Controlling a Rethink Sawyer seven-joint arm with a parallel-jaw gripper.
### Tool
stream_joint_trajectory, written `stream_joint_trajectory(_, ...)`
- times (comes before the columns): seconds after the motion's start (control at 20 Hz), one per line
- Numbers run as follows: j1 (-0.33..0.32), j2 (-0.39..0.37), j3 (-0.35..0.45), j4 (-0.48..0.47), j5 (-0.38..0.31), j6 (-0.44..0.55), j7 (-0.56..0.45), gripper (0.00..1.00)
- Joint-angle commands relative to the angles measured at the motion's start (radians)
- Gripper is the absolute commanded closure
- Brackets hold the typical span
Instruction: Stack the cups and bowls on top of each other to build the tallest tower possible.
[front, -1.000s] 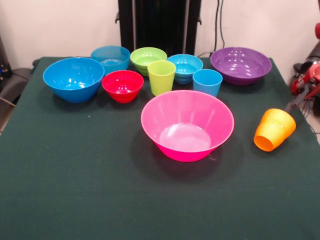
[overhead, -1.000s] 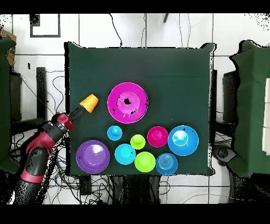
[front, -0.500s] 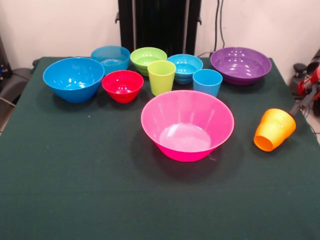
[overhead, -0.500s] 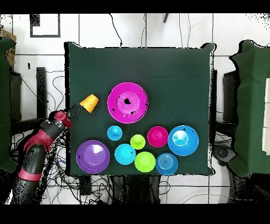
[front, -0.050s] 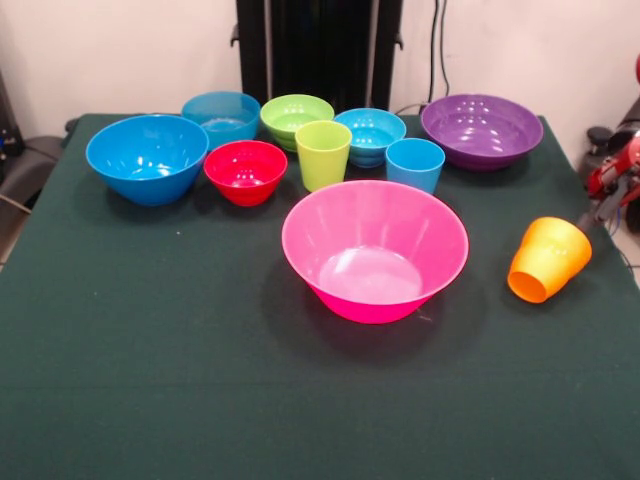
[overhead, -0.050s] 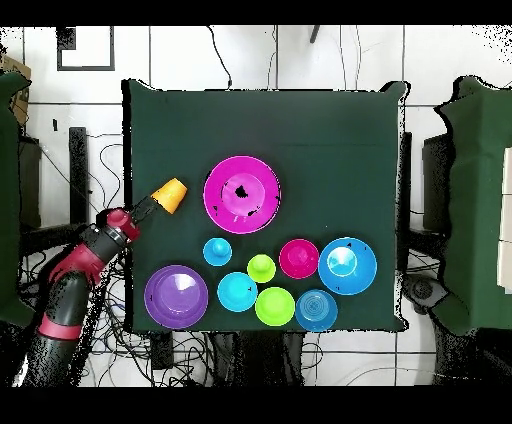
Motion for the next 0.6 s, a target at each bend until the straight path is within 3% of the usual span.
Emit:
stream_joint_trajectory(0.05, -0.028, 0.068, 0.072, -0.152, 0.021, 0.075, 0.343, 0.00)
stream_joint_trajectory(0.6, -0.038, 0.056, 0.096, -0.120, 0.035, 0.026, 0.293, 0.00)
